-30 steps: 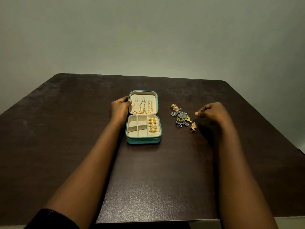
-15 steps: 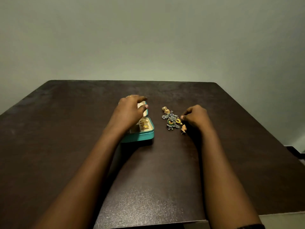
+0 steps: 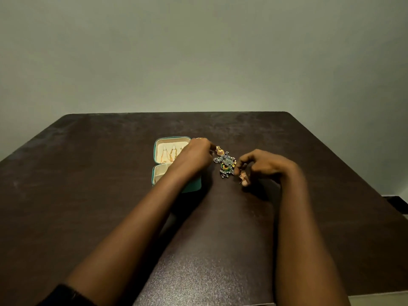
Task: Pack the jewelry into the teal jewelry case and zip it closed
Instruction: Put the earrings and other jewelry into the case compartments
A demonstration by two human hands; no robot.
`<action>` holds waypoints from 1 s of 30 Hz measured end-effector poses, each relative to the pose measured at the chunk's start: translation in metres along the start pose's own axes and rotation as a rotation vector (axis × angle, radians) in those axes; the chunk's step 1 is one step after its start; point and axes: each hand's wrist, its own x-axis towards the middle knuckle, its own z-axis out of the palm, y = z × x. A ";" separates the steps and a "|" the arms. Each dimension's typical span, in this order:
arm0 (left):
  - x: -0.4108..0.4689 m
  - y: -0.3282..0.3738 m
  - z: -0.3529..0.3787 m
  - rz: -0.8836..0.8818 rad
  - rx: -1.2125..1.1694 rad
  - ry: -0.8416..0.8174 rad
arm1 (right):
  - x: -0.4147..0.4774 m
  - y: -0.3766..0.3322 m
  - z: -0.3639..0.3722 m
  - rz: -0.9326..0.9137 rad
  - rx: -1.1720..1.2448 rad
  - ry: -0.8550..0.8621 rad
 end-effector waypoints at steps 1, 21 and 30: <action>0.005 0.000 0.002 -0.007 0.002 -0.012 | 0.001 0.000 0.001 0.014 -0.031 -0.013; 0.076 -0.009 0.013 -0.237 -0.025 -0.158 | 0.011 0.007 0.005 -0.074 0.674 0.478; 0.086 -0.003 0.024 -0.367 -0.147 -0.089 | 0.022 0.014 0.005 -0.091 1.294 0.249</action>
